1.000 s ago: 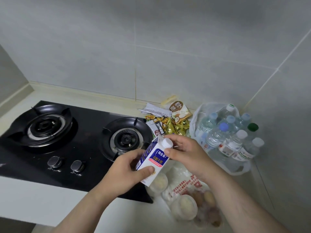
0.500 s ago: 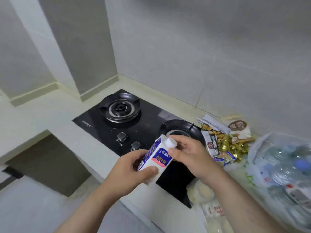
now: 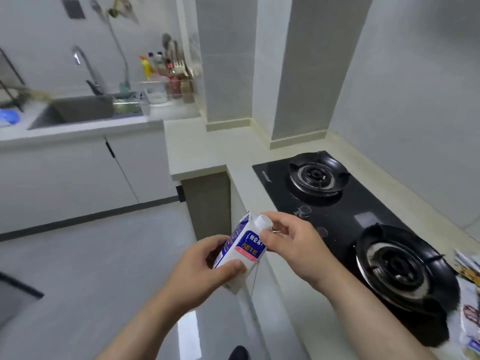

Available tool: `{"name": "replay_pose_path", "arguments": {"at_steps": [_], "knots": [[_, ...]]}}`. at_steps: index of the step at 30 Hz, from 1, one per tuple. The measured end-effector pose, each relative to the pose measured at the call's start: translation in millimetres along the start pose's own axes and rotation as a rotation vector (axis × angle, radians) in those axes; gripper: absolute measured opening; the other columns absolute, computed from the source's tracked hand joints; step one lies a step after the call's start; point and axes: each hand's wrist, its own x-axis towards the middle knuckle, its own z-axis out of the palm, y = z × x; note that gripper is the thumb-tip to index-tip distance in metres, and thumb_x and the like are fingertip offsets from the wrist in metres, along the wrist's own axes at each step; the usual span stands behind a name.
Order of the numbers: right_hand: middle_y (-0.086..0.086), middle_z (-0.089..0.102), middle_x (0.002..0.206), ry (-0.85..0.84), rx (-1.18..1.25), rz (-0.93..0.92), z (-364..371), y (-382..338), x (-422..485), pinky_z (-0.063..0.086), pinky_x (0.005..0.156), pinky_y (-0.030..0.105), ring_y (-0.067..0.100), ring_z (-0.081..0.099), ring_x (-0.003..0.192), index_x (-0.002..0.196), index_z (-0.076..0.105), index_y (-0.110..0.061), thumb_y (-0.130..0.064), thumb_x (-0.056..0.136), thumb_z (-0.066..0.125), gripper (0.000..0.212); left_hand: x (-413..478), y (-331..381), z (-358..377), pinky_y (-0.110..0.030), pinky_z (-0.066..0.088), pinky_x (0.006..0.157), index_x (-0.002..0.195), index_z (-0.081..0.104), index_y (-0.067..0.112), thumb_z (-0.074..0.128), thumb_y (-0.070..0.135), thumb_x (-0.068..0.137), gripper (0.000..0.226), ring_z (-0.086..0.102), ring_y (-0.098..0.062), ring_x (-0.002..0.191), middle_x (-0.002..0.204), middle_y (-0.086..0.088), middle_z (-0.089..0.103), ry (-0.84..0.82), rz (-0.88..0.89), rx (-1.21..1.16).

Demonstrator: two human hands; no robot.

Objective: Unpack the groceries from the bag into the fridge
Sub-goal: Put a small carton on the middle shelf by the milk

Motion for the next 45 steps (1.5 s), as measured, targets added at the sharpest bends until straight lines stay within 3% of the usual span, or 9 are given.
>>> {"name": "replay_pose_path", "arguments": {"at_steps": [5, 9, 12, 16, 20, 30, 34, 38, 45], "knots": [[-0.004, 0.073, 0.107, -0.129, -0.095, -0.058, 48, -7, 2, 0.052, 0.064, 0.016, 0.010, 0.069, 0.098, 0.120, 0.064, -0.026, -0.026, 0.092, 0.065, 0.027, -46, -19, -25, -0.022, 0.056, 0.073, 0.105, 0.065, 0.036, 0.071, 0.053, 0.065, 0.044, 0.069, -0.005, 0.088, 0.096, 0.018, 0.072, 0.165, -0.048, -0.024], [-0.012, 0.071, 0.108, -0.228, -0.135, -0.116, 81, -12, -1, 0.060, 0.082, 0.031, 0.010, 0.066, 0.104, 0.115, 0.063, -0.037, -0.032, 0.092, 0.063, 0.024, -82, -23, -36, -0.018, 0.053, 0.069, 0.103, 0.064, 0.035, 0.069, 0.038, 0.071, 0.032, 0.068, -0.003, 0.086, 0.094, 0.019, 0.072, 0.283, -0.080, -0.054], [-0.010, 0.071, 0.109, -0.301, -0.146, -0.157, 104, -19, -5, 0.059, 0.085, 0.038, 0.011, 0.066, 0.104, 0.120, 0.064, -0.030, -0.030, 0.094, 0.063, 0.026, -107, -22, -45, -0.019, 0.054, 0.069, 0.104, 0.065, 0.034, 0.069, 0.035, 0.072, 0.032, 0.069, -0.004, 0.085, 0.095, 0.016, 0.073, 0.369, -0.087, -0.054], [-0.013, 0.072, 0.107, -0.419, -0.161, -0.214, 129, -33, -5, 0.059, 0.084, 0.036, 0.009, 0.068, 0.101, 0.118, 0.066, -0.033, -0.023, 0.093, 0.065, 0.027, -137, -21, -60, -0.022, 0.056, 0.071, 0.105, 0.067, 0.034, 0.071, 0.043, 0.067, 0.039, 0.070, -0.007, 0.087, 0.096, 0.011, 0.074, 0.476, -0.088, -0.058], [-0.018, 0.071, 0.106, -0.513, -0.177, -0.269, 154, -50, 1, 0.055, 0.077, 0.022, 0.003, 0.067, 0.099, 0.117, 0.064, -0.037, -0.025, 0.092, 0.067, 0.028, -159, -19, -76, -0.023, 0.054, 0.071, 0.109, 0.067, 0.033, 0.069, 0.051, 0.061, 0.052, 0.070, -0.009, 0.090, 0.098, 0.011, 0.074, 0.586, -0.106, -0.074], [-0.018, 0.072, 0.102, -0.769, -0.133, -0.340, 247, -77, 8, 0.057, 0.079, 0.022, 0.004, 0.069, 0.095, 0.109, 0.065, -0.040, -0.019, 0.093, 0.065, 0.026, -224, -19, -118, -0.024, 0.057, 0.075, 0.110, 0.067, 0.032, 0.073, 0.035, 0.074, 0.036, 0.069, -0.008, 0.092, 0.099, 0.010, 0.073, 0.824, -0.190, -0.029], [-0.013, 0.072, 0.106, -0.875, -0.080, -0.335, 293, -78, -4, 0.058, 0.083, 0.030, 0.009, 0.069, 0.099, 0.110, 0.065, -0.039, -0.018, 0.094, 0.063, 0.027, -262, -27, -134, -0.021, 0.055, 0.072, 0.111, 0.067, 0.030, 0.077, 0.029, 0.080, 0.033, 0.069, -0.008, 0.092, 0.098, 0.011, 0.072, 0.934, -0.229, -0.005], [-0.013, 0.072, 0.107, -0.977, -0.088, -0.357, 333, -87, -17, 0.058, 0.087, 0.039, 0.012, 0.069, 0.099, 0.111, 0.066, -0.038, -0.018, 0.094, 0.064, 0.027, -297, -34, -147, -0.023, 0.055, 0.072, 0.110, 0.068, 0.030, 0.074, 0.043, 0.070, 0.043, 0.069, -0.010, 0.093, 0.099, 0.009, 0.072, 1.027, -0.246, -0.004], [-0.013, 0.073, 0.104, -1.036, -0.091, -0.375, 389, -103, -24, 0.058, 0.088, 0.037, 0.010, 0.069, 0.099, 0.111, 0.067, -0.036, -0.014, 0.094, 0.063, 0.028, -330, -45, -179, -0.029, 0.058, 0.076, 0.107, 0.069, 0.035, 0.071, 0.050, 0.066, 0.044, 0.069, -0.014, 0.094, 0.100, 0.006, 0.073, 1.111, -0.218, -0.017]]}}
